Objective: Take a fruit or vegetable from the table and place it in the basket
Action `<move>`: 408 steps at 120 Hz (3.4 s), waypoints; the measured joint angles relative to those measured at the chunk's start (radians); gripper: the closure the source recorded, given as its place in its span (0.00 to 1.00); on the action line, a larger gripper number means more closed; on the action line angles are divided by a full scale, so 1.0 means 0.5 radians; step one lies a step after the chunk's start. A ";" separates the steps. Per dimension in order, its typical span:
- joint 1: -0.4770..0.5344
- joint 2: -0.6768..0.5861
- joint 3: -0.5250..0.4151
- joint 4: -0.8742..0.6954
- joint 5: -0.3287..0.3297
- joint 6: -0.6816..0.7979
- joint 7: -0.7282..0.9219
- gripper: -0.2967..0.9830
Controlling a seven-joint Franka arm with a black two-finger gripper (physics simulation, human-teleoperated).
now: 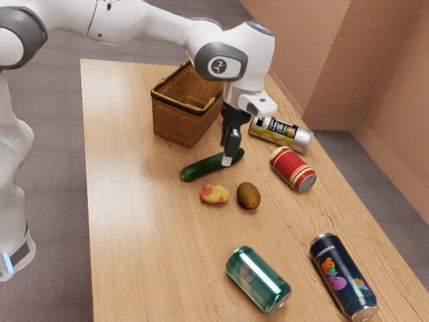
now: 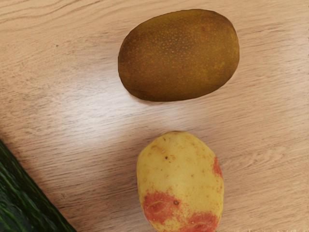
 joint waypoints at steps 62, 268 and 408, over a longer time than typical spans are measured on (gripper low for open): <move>-0.142 0.189 0.001 0.209 0.108 -0.118 -0.061 0.25; -0.104 0.241 -0.003 -0.285 0.082 0.403 -0.110 0.25; -0.074 0.254 -0.003 -0.318 0.079 0.425 -0.123 0.47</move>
